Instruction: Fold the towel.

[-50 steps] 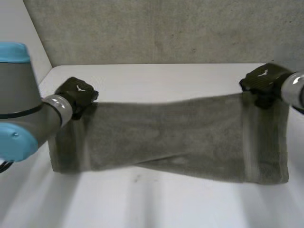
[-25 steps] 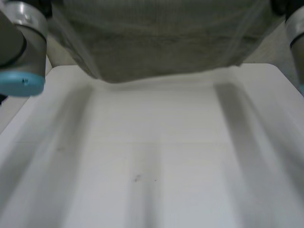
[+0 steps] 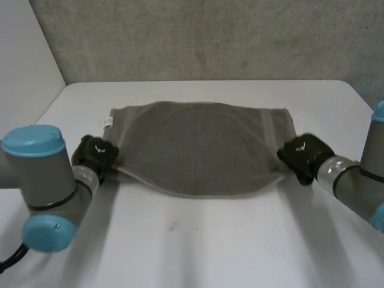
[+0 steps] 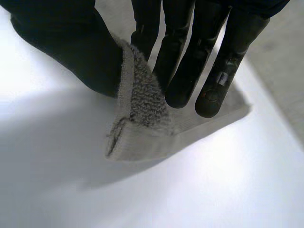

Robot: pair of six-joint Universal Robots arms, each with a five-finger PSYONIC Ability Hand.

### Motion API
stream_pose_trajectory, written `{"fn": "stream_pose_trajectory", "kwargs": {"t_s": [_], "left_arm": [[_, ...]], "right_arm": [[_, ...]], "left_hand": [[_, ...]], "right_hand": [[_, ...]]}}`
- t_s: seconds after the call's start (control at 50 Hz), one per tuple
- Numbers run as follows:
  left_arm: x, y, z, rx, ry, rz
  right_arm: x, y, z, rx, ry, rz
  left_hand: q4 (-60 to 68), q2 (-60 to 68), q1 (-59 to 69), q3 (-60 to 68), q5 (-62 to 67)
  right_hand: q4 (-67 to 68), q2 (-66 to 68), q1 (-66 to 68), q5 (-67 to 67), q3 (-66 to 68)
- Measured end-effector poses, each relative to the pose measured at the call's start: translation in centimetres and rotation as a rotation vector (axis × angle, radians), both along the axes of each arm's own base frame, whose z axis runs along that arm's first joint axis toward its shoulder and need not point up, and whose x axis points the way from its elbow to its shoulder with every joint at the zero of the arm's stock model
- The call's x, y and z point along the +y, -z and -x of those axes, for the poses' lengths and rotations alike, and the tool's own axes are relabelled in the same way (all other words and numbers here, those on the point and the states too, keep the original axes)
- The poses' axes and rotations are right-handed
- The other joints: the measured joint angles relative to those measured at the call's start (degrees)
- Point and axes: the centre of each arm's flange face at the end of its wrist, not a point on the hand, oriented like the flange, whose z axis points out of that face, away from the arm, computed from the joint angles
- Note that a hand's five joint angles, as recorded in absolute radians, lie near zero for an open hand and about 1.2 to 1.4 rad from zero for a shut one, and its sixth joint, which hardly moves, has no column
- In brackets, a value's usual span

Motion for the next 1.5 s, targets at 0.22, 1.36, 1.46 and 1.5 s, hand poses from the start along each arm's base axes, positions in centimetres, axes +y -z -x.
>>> {"fn": "stream_pose_trajectory", "kwargs": {"t_s": [0.22,1.36,1.46,1.5], "left_arm": [[7.9,-4.1,-2.1,-0.180,0.088,-0.214],[-6.8,-4.5,5.0,0.031,0.089,0.302],[-4.1,-5.6,3.8,0.153,0.068,0.250],[-3.5,-5.8,3.6,0.185,0.061,0.235]], "right_arm": [[6.7,-4.5,3.5,0.228,-0.084,-0.300],[-6.6,-3.2,-0.9,-0.178,0.129,0.215],[-4.9,-2.3,0.9,-0.163,0.159,0.043],[-4.6,-1.8,1.4,-0.164,0.171,0.000]], "left_hand": [[0.00,0.00,0.00,0.00,0.00],[-60.20,-60.33,-59.44,-60.09,-58.36],[-60.21,-60.34,-59.44,-60.09,-58.36],[-60.21,-60.34,-59.44,-60.09,-58.36]], "right_hand": [[0.00,0.00,0.00,0.01,0.00],[-55.04,-54.67,-43.53,-54.25,-56.01],[-53.49,-52.38,-42.44,-52.20,-53.49],[-50.61,-49.44,-40.17,-49.65,-50.17]]}}
